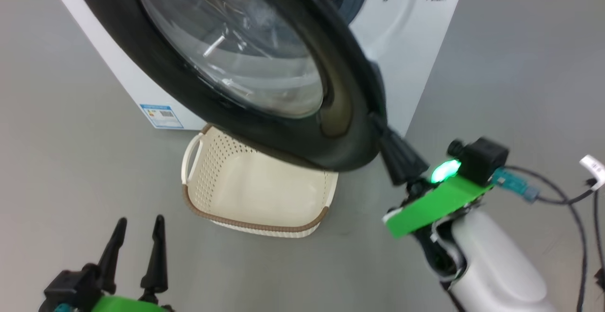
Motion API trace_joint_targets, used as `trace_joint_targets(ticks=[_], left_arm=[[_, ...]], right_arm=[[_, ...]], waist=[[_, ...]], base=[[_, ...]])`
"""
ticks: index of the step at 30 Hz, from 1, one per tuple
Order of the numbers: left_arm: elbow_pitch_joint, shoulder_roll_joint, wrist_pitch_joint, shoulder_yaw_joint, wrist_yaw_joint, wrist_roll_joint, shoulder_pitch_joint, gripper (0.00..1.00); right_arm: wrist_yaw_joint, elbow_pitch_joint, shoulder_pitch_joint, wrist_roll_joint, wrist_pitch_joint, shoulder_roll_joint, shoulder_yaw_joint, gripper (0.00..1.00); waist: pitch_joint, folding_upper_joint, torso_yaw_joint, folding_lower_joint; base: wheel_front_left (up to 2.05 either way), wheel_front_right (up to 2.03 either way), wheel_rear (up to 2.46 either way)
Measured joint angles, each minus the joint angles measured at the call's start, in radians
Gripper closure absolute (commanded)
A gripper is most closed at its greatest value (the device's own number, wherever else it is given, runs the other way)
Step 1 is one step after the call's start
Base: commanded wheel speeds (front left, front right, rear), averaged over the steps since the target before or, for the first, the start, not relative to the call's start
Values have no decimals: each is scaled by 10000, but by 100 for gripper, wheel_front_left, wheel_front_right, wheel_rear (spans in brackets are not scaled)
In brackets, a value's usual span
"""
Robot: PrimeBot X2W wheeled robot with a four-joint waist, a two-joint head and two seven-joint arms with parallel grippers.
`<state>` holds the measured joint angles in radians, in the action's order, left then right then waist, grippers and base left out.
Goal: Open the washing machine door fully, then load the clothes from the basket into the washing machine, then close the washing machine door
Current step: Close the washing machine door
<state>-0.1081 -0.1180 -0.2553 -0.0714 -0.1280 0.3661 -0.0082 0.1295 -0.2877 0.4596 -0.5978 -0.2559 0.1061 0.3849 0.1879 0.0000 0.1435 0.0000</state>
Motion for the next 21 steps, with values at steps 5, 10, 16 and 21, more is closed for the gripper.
trace_joint_targets(ticks=[5, 10, 16, 21], left_arm=[[19, 4, 0, -251, 0, 2, -466, 0], [98, 33, 0, -566, 0, 12, -953, 0], [176, 132, 0, -880, -2, 77, -1572, 0], [209, 245, 0, -1137, 0, 105, -2055, 0]], right_arm=[[-2, -268, 724, 82, -2, 174, -550, 100], [-2, -545, 1532, 82, -12, 301, -1066, 100], [-2, -825, 2585, 102, -12, 546, -1578, 100], [-2, -1101, 3427, 280, -12, 723, -1868, 100]], waist=[[354, 0, 36, 0], [785, 0, 140, 0], [1380, 0, 343, 0], [1853, 0, 584, -1]], base=[[0, 0, 0], [0, 0, 0], [0, 0, 0], [0, 0, 0]])
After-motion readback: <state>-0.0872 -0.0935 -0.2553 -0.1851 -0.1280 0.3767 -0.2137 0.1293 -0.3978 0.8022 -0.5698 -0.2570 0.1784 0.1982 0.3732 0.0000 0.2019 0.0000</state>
